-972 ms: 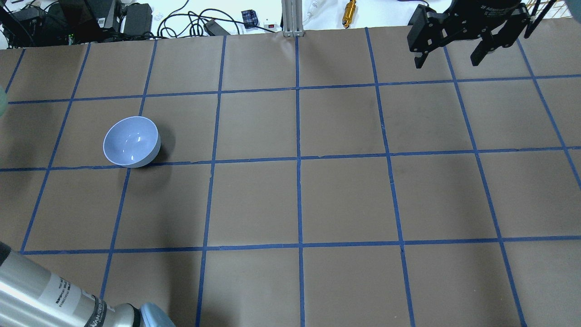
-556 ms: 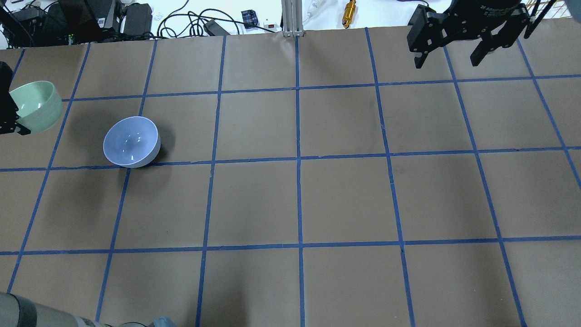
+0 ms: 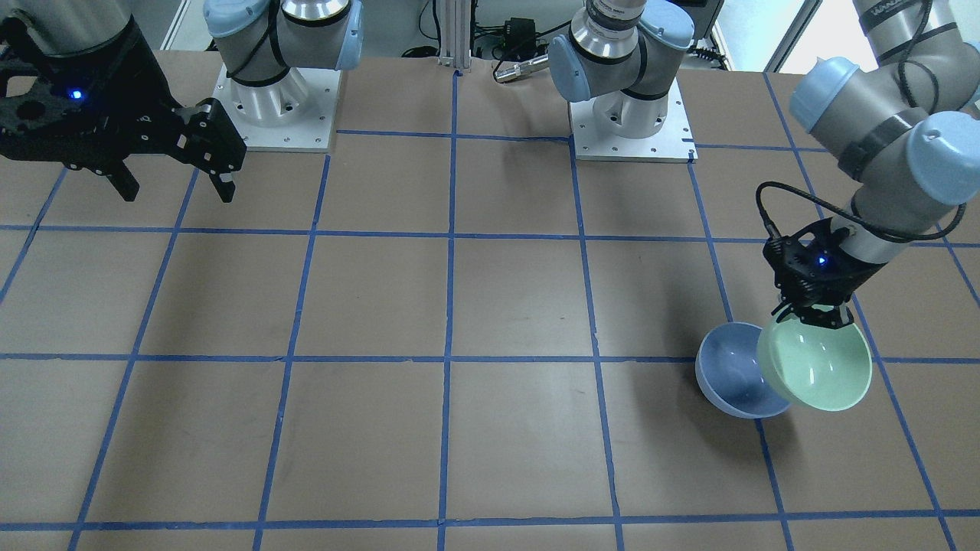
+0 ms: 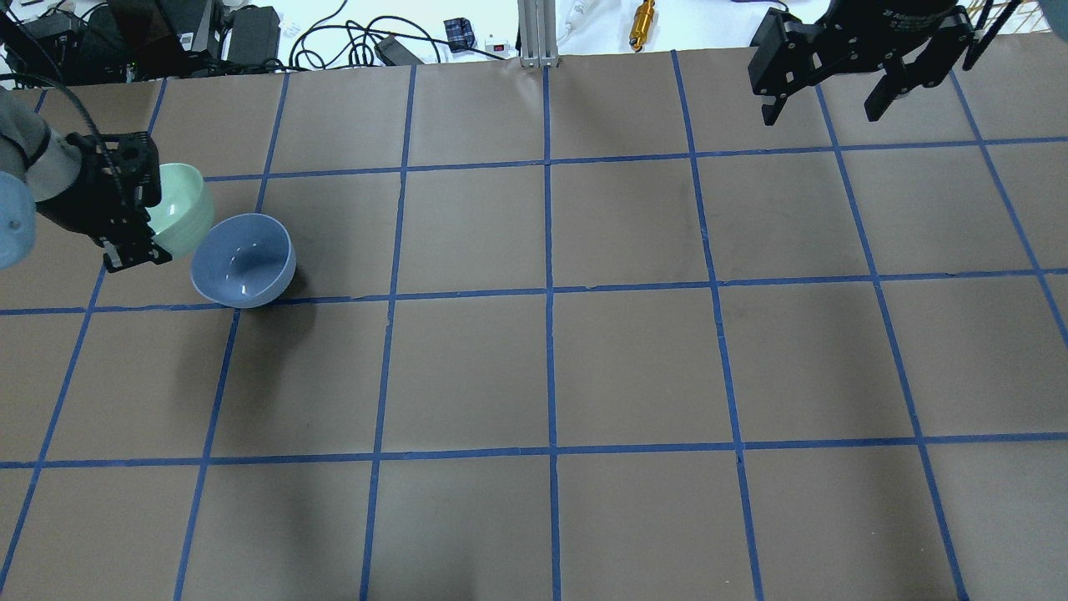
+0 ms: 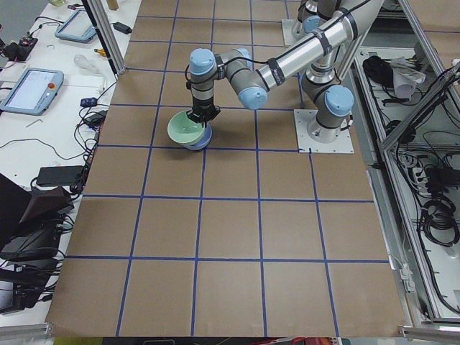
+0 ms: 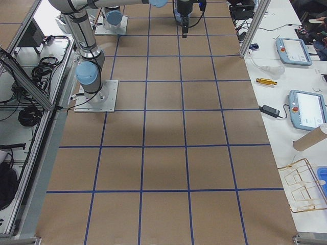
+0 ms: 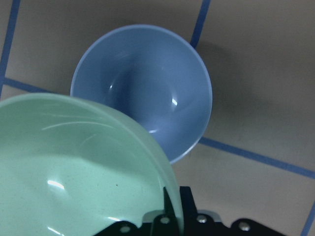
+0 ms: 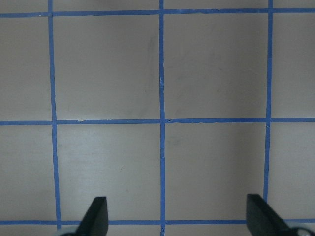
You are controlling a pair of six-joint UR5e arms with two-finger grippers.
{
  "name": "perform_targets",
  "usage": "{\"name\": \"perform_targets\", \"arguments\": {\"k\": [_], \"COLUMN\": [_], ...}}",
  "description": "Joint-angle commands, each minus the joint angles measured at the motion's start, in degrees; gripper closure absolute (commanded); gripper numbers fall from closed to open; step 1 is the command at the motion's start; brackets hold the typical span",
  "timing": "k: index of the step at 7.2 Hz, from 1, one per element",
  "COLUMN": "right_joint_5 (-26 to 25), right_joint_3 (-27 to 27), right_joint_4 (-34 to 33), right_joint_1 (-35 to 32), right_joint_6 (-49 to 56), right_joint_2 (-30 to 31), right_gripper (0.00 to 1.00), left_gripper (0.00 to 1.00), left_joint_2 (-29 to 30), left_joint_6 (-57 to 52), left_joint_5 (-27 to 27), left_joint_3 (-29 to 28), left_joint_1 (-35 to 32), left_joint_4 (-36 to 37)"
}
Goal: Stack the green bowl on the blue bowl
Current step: 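Carry the green bowl with the left gripper over the blue bowl, then lower the green bowl into the blue bowl and open the left gripper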
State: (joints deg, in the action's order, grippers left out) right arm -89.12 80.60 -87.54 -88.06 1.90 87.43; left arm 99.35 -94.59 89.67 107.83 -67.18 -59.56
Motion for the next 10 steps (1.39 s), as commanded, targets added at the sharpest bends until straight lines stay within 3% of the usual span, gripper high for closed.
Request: {"name": "perform_targets", "arguments": {"k": [1, 2, 3, 4, 6, 7, 9, 10], "right_joint_5": [0.0, 0.0, 0.0, 0.0, 0.0, 0.0, -0.1, 0.0], "right_joint_3": [0.0, 0.0, 0.0, 0.0, 0.0, 0.0, 0.0, 0.0], "right_joint_4": [0.0, 0.0, 0.0, 0.0, 0.0, 0.0, 0.0, 0.0], "right_joint_1": [0.0, 0.0, 0.0, 0.0, 0.0, 0.0, 0.0, 0.0], "right_joint_6": [0.0, 0.0, 0.0, 0.0, 0.1, 0.1, 0.1, 0.0], "right_joint_2": [0.0, 0.0, 0.0, -0.1, 0.0, 0.0, -0.1, 0.0], "right_gripper": [0.0, 0.0, 0.0, 0.0, 0.0, 0.0, 0.0, 0.0], "left_gripper": [1.0, 1.0, 0.92, 0.01, 0.0, 0.0, 0.0, 0.0], "left_joint_2": [1.4, 1.9, 2.2, 2.4, -1.0, -3.6, -9.6, -11.0], "left_joint_6": [2.6, 3.2, 3.4, 6.6, 10.5, 11.7, 21.6, 33.0], "left_joint_5": [0.0, -0.1, -0.1, -0.5, 0.2, -0.1, -0.1, -0.1], "left_joint_3": [4.0, 4.0, 4.1, 3.6, 2.0, 0.0, -9.4, -15.0], "left_joint_1": [-1.6, -1.8, -1.8, -1.8, -2.4, -2.5, -2.5, -2.5], "left_joint_4": [4.6, 4.6, 4.5, 4.2, 2.8, -2.7, -23.9, -35.0]}}
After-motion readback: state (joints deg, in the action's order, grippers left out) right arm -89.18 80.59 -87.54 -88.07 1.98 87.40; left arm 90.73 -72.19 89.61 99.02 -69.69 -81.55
